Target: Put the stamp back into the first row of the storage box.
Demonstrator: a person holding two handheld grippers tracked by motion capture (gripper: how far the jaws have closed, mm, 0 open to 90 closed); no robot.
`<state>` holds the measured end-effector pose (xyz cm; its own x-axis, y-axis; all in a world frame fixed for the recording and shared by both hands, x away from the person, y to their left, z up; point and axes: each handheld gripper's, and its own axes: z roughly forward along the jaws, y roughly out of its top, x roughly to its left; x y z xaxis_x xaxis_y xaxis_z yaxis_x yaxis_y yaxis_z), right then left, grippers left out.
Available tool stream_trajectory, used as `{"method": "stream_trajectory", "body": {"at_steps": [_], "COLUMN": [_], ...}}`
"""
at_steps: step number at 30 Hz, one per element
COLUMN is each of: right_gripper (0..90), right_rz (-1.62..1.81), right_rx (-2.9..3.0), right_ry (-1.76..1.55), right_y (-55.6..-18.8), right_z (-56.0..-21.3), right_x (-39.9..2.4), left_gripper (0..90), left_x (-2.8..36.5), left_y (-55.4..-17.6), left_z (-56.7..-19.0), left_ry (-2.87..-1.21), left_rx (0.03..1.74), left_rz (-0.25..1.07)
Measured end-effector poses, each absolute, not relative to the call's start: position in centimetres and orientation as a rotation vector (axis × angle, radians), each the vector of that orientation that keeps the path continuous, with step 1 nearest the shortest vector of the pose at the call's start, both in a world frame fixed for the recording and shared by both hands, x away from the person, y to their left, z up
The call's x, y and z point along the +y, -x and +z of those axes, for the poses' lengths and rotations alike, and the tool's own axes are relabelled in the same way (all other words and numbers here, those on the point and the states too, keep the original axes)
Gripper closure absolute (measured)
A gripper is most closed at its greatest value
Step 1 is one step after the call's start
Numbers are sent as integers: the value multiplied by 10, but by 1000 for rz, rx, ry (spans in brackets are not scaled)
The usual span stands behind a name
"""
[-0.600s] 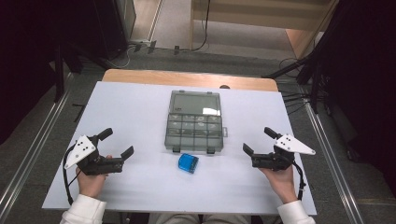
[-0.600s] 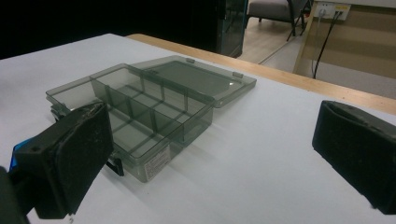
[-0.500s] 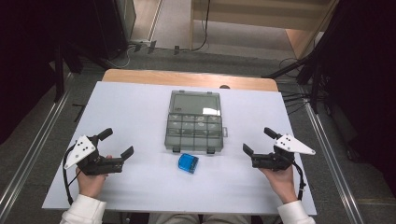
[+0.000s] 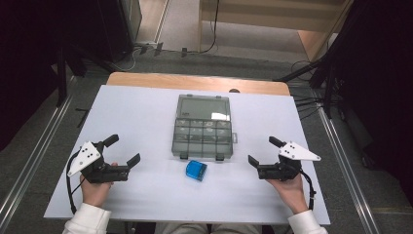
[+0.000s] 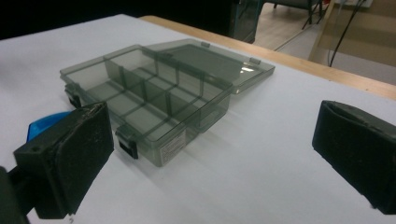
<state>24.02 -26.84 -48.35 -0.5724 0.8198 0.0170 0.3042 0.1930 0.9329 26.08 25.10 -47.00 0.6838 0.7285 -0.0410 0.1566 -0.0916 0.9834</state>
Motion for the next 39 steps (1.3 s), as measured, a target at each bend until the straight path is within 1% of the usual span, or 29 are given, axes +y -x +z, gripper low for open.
{"method": "stream_trajectory", "body": {"at_steps": [12, 26, 39], "right_gripper": [0, 0, 0], "right_rz": [1330, 1308, 1226], "right_rx": [2131, 2245, 2399], "right_ry": [-993, -981, -938], "right_y": [-241, -242, -244], "right_z": [-492, -497, -496], "right_x": [-249, -238, -217], "left_gripper": [0, 0, 0], "left_x": [251, 250, 250], "left_y": [-261, -261, -261], "left_z": [-470, -470, -471], "left_ry": [-1627, -1630, -1643], "left_rx": [733, 734, 734], "left_rz": [556, 556, 560]}}
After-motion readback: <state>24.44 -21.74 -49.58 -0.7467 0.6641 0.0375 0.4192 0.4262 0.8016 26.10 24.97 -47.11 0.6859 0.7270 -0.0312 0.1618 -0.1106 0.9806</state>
